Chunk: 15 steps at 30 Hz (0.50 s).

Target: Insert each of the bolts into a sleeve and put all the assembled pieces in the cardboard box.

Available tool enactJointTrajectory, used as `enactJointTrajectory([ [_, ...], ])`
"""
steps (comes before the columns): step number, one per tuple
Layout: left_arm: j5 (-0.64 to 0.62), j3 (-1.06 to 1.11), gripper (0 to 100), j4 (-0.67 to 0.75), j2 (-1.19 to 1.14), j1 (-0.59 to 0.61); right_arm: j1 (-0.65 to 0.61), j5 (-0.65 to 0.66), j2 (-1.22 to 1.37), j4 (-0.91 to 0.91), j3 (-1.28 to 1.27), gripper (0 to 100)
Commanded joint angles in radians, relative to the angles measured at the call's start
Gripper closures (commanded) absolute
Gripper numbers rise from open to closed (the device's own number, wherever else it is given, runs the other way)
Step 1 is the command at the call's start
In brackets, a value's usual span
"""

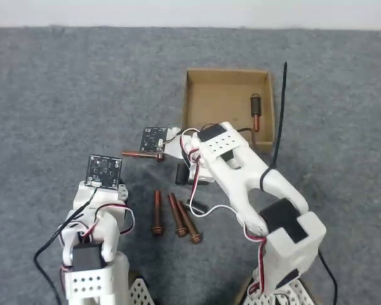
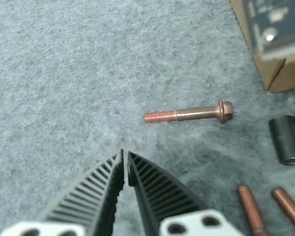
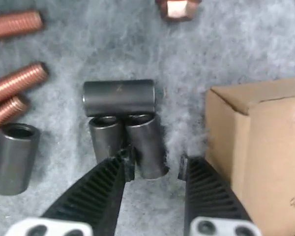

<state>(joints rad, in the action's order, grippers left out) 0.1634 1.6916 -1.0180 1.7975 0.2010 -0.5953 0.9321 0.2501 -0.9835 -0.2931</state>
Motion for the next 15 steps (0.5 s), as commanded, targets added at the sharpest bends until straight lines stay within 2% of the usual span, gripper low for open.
enactJointTrajectory([
  [1,0.008,-0.038,99,0.017,0.015,-0.005,0.016,0.02,0.028,0.001,0.029,85.4],
  [8,0.008,-0.038,99,0.017,0.015,-0.005,0.016,0.066,0.058,-0.039,0.046,85.7],
  [13,0.008,-0.038,99,0.017,0.015,-0.005,0.016,0.06,0.051,-0.033,0.051,99.6],
  [15,0.008,-0.036,99,0.017,0.015,-0.005,0.018,0.044,0.048,-0.042,0.051,98.2],
])
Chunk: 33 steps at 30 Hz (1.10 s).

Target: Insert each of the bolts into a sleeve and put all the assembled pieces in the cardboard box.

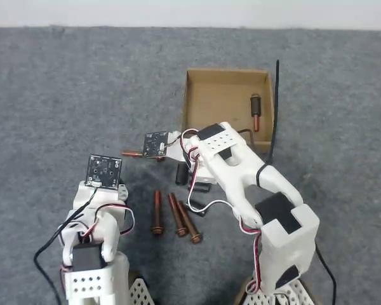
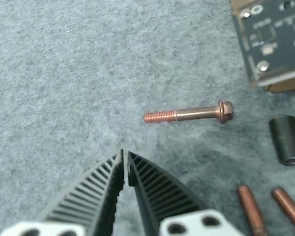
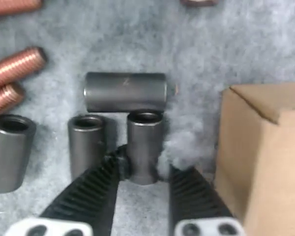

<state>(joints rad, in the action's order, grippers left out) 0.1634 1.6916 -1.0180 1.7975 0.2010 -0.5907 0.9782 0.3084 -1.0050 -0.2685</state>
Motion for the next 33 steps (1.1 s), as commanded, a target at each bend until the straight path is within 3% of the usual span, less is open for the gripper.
enactJointTrajectory([
  [1,0.008,-0.036,99,0.017,0.015,-0.005,0.015,-0.029,-0.012,-0.028,0.029,98.5],
  [14,0.008,-0.028,99,0.029,0.017,-0.003,0.171,-0.354,-0.234,-0.216,0.02,99.1],
  [20,0.008,-0.028,99,0.029,0.017,0.0,0.236,-0.384,-0.32,-0.213,-0.124,99.1],
  [24,0.008,-0.028,99,0.029,0.017,0.0,0.297,-0.39,-0.427,-0.134,-0.285,99.1],
  [33,0.005,-0.039,99,0.025,0.014,0.003,0.466,-0.549,-0.72,0.087,-0.663,99.1],
])
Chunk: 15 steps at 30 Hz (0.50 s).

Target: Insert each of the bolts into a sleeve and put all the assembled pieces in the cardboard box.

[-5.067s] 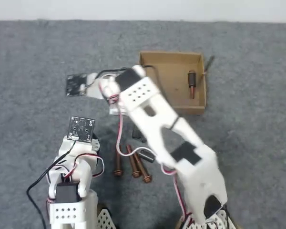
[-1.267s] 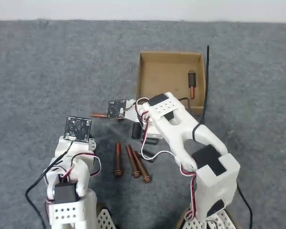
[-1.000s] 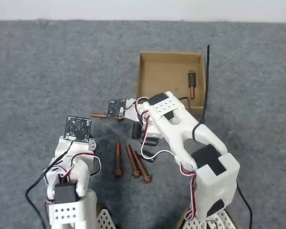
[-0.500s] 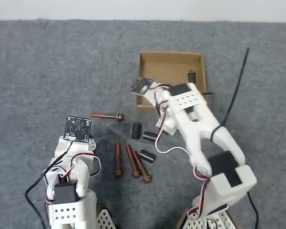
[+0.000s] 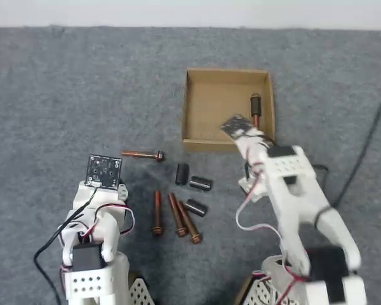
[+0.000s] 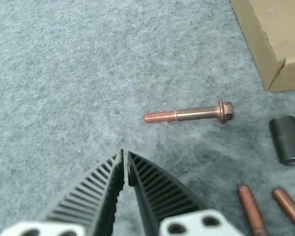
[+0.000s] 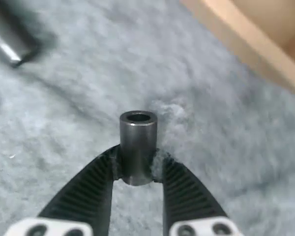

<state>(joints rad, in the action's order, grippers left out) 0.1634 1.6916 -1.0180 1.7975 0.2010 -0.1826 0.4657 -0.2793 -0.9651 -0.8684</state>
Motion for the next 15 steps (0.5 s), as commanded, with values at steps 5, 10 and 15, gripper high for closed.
enactJointTrajectory([
  [5,0.003,-0.07,99,-0.015,0.012,0.003,0.134,-0.04,-0.246,0.13,-0.226,99.1],
  [10,0.002,-0.076,99,-0.012,0.002,0.003,0.159,-0.037,-0.315,0.157,-0.313,99.1],
  [15,0.0,-0.216,99,-0.011,-0.219,-0.003,0.159,-0.035,-0.32,0.166,-0.319,99.1],
])
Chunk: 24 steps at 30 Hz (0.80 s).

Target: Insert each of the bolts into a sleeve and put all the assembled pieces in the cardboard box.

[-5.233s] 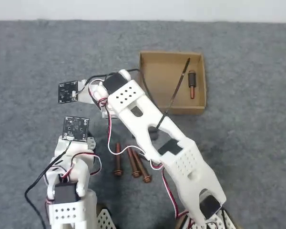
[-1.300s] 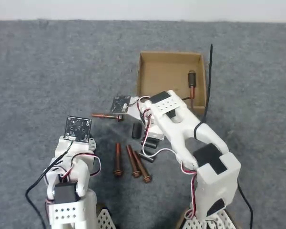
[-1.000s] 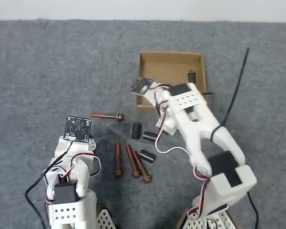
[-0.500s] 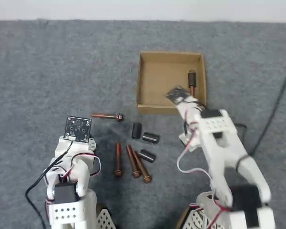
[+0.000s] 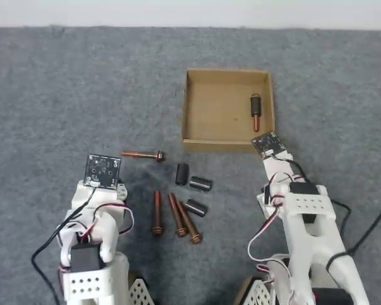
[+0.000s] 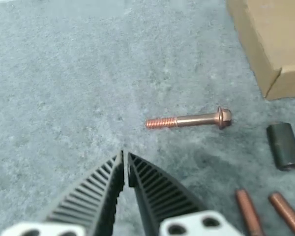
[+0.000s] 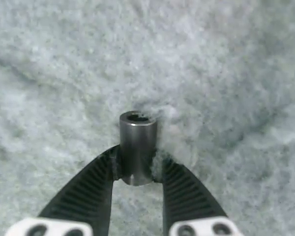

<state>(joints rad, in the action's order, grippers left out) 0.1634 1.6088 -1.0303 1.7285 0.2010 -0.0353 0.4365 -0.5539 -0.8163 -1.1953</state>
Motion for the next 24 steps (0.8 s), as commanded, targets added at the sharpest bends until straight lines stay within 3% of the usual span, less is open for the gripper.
enactJointTrajectory([
  [1,0.0,-0.174,99,0.002,-0.219,-0.005,0.012,-0.006,-0.044,0.019,0.008,99.1],
  [9,0.021,-0.527,99,0.002,-0.756,-0.006,0.012,-0.005,-0.044,0.021,0.008,99.1],
  [15,0.173,-0.759,99,-0.025,-1.065,-0.048,0.013,-0.005,-0.044,0.022,0.006,99.1],
  [21,0.42,-0.92,99,-0.161,-1.275,-0.184,0.013,-0.005,-0.044,0.022,0.006,99.1],
  [24,0.486,-0.977,99,-0.169,-1.347,-0.229,0.022,-0.003,-0.044,0.022,0.006,99.1],
])
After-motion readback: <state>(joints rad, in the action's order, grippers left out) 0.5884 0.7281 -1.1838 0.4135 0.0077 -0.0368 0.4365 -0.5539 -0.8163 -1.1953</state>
